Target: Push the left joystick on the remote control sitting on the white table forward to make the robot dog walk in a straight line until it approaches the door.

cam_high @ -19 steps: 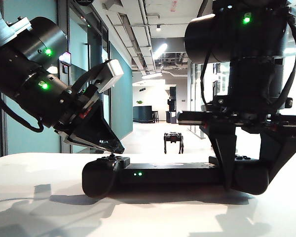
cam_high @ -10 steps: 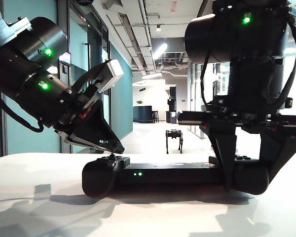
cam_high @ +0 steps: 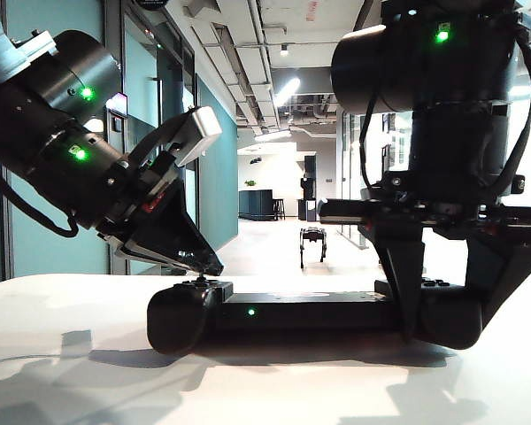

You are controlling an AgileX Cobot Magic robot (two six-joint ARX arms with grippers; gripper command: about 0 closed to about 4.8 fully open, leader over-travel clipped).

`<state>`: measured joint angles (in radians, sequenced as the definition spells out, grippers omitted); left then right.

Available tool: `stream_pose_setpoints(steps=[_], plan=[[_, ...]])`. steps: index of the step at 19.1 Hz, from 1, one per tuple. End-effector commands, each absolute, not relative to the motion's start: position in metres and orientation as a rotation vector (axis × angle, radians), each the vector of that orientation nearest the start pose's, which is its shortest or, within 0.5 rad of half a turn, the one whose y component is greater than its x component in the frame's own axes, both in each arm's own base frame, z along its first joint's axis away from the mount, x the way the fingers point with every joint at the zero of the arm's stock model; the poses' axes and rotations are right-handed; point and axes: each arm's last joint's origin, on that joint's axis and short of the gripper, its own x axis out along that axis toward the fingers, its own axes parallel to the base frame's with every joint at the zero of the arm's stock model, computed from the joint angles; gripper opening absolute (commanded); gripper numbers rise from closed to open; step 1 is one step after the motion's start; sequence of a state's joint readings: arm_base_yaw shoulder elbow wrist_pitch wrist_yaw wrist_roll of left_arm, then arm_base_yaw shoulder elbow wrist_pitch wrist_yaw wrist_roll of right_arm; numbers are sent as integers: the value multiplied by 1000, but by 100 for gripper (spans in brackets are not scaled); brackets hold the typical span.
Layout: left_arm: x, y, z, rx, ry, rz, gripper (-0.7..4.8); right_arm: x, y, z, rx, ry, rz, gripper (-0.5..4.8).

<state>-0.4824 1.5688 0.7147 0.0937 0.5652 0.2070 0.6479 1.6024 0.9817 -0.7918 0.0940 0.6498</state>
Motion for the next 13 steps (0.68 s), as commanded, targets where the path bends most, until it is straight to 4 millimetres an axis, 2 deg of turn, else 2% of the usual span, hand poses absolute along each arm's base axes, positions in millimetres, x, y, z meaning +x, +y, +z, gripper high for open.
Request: stream_pose_setpoints(steps=[1, 3, 6, 9, 12, 13], plan=[[253, -150, 161, 150, 668, -1071, -5, 223, 167, 181, 15, 1379, 37, 166], [254, -150, 162, 148, 664, -1074, -5, 223, 167, 181, 15, 1378, 37, 166], [249, -150, 190, 72, 630, -1104, -5, 224, 166, 182, 11, 1374, 31, 166], [239, -144, 228, 26, 561, -1067, -5, 224, 166, 182, 2, 1360, 19, 166], [220, -128, 278, 47, 524, -866, -5, 225, 166, 182, -14, 1354, 38, 171], [215, -123, 292, 65, 518, -799, -5, 225, 166, 182, -44, 1351, 67, 196]])
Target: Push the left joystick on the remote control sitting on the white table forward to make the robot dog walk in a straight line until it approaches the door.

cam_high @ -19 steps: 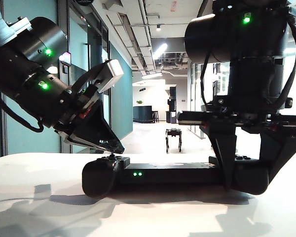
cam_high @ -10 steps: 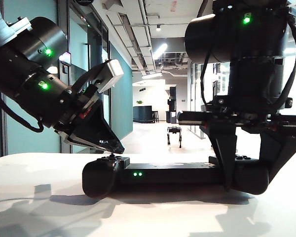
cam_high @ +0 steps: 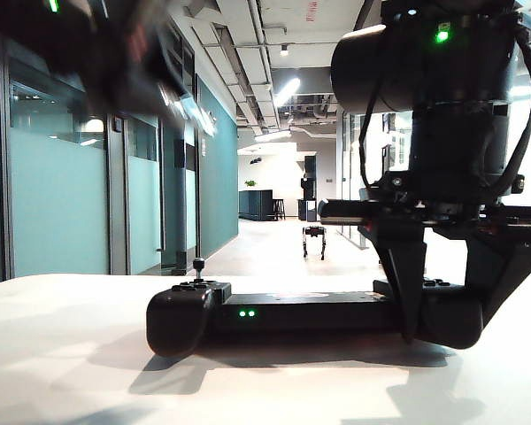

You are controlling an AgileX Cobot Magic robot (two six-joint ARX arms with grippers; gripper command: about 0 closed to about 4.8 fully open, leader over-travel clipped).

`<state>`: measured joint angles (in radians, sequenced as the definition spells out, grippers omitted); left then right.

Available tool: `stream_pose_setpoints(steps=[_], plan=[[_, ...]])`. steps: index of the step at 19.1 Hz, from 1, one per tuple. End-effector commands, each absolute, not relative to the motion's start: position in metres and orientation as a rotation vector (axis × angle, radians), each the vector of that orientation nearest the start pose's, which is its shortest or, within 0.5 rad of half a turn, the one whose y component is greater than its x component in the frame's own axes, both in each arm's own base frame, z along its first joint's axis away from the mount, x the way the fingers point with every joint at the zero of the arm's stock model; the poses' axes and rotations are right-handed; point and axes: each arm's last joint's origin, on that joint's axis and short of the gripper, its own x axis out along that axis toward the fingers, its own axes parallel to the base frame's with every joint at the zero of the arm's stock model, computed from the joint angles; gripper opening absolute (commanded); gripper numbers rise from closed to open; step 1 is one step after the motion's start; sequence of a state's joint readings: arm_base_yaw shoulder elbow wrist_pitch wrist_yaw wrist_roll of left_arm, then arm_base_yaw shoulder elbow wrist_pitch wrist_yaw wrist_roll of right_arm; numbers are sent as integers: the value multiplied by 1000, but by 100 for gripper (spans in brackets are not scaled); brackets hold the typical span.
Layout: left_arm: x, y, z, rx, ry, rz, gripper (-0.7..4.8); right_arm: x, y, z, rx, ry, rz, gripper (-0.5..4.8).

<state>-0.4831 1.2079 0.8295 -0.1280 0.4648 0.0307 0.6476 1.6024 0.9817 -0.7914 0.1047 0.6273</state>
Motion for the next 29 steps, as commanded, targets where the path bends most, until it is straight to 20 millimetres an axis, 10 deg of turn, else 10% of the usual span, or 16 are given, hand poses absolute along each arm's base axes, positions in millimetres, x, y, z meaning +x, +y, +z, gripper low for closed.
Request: stream_pose_setpoints(steps=[1, 3, 11, 12, 14, 15, 23, 29], plan=[[209, -119, 307, 77, 501, -753, -5, 225, 166, 182, -72, 1349, 87, 298], [196, -112, 332, 72, 425, -744, -5, 226, 166, 182, -80, 1348, 96, 400], [142, -83, 368, 1, 305, -739, -5, 227, 167, 237, -177, 1362, 118, 399], [138, -81, 367, -7, 320, -736, -5, 224, 165, 250, -176, 1346, 129, 376], [131, -77, 366, -3, 350, -736, -5, 216, 160, 275, -172, 1301, 164, 57], [128, -76, 365, -3, 366, -740, -5, 212, 156, 286, -160, 1268, 178, 5], [95, -57, 361, 10, 373, -693, -5, 166, 119, 358, -173, 821, 340, -1], [77, -46, 328, -1, 249, -654, -5, 135, 97, 366, -144, 439, 452, -1]])
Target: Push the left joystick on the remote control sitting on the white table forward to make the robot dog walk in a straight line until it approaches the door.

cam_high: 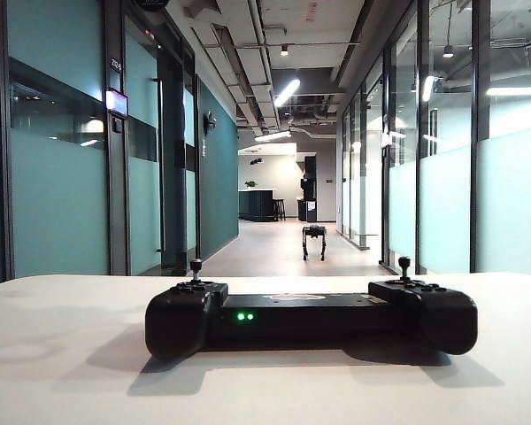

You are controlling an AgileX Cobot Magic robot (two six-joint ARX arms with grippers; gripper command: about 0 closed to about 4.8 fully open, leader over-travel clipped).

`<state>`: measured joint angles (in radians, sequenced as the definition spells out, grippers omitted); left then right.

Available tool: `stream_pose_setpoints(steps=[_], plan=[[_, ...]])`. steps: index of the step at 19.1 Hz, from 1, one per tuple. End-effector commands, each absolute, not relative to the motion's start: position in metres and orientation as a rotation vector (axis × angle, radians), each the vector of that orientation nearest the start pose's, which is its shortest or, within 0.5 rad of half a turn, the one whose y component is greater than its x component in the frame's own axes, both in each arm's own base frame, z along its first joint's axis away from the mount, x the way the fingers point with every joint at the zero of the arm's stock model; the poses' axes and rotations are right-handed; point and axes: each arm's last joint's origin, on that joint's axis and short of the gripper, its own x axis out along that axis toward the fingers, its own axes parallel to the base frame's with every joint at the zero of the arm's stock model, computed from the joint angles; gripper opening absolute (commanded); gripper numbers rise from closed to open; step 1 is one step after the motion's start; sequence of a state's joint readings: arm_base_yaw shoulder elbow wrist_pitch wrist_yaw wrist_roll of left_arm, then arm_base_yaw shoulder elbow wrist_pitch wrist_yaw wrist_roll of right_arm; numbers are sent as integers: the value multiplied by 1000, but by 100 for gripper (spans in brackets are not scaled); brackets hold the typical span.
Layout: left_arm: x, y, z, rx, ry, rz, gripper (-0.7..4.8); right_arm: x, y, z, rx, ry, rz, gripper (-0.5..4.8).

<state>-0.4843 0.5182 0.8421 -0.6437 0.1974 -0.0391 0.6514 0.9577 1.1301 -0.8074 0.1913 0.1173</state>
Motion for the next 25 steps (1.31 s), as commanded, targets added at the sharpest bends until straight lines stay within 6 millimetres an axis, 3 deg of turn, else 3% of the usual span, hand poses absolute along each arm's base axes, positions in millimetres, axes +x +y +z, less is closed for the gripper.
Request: stream_pose_setpoints(steps=[1, 5, 15, 25], plan=[[75, -45, 324, -4, 227, -653, -5, 132, 94, 366, -128, 403, 453, -1], [70, -42, 293, -11, 157, -622, -5, 123, 87, 365, -102, 348, 454, 0], [74, -38, 233, -33, 26, -462, -5, 123, 87, 365, -102, 349, 455, 0], [80, -38, 221, -41, -21, -439, -5, 123, 87, 365, -103, 349, 455, 0]])
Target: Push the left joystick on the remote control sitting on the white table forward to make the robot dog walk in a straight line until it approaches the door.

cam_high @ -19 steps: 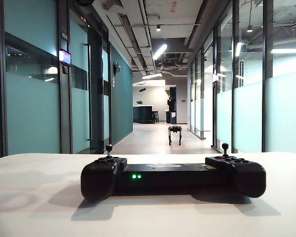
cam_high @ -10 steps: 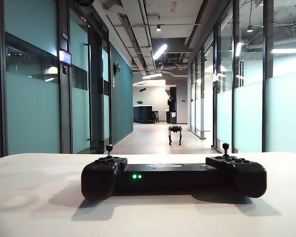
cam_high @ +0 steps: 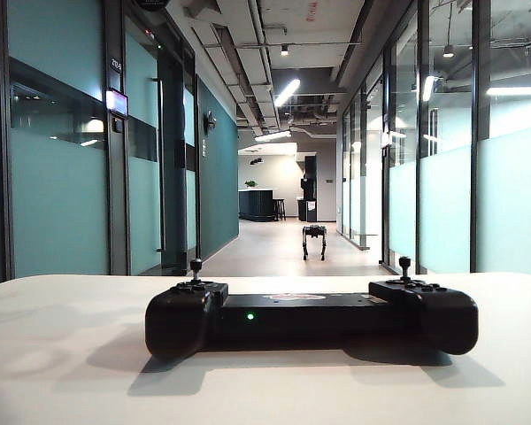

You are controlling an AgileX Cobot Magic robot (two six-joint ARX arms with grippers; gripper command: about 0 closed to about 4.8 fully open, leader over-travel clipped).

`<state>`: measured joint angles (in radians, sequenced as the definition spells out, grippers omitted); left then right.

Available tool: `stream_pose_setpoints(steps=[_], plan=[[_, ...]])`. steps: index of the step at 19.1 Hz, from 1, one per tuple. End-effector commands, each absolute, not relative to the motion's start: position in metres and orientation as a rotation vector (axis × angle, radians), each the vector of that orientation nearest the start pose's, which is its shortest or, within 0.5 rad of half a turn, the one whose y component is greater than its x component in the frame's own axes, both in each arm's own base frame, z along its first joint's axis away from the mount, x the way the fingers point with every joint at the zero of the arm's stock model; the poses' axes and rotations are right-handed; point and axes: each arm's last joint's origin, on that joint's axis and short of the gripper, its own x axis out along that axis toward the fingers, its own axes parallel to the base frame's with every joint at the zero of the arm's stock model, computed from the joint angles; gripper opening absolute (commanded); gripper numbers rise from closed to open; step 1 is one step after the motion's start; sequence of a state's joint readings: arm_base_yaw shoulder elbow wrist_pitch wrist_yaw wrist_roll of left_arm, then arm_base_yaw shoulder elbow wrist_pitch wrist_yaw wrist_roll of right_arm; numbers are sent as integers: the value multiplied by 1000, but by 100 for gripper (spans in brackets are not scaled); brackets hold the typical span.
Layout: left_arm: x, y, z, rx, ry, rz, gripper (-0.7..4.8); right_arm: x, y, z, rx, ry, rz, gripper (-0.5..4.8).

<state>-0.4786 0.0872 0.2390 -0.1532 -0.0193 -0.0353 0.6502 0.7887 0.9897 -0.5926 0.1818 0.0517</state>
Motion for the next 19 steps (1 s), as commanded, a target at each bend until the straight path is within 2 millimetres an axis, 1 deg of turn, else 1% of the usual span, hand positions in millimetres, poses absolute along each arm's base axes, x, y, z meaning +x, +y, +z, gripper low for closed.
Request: stream_pose_setpoints(steps=[1, 6, 9, 11, 14, 19], plan=[[81, -37, 219, -41, -23, -430, -5, 123, 87, 365, -103, 349, 455, 0], [88, -25, 211, -44, -27, -320, -5, 123, 87, 365, -102, 348, 455, 0], [87, -10, 208, -42, -63, -163, -5, 123, 87, 365, -103, 349, 455, 0], [86, -4, 206, -39, -73, -99, -5, 123, 87, 365, -102, 349, 455, 0], [88, -1, 201, -34, -68, -72, -5, 123, 87, 365, -102, 349, 455, 0], [93, -1, 185, -35, -47, -75, -5, 123, 87, 365, -103, 349, 455, 0]])
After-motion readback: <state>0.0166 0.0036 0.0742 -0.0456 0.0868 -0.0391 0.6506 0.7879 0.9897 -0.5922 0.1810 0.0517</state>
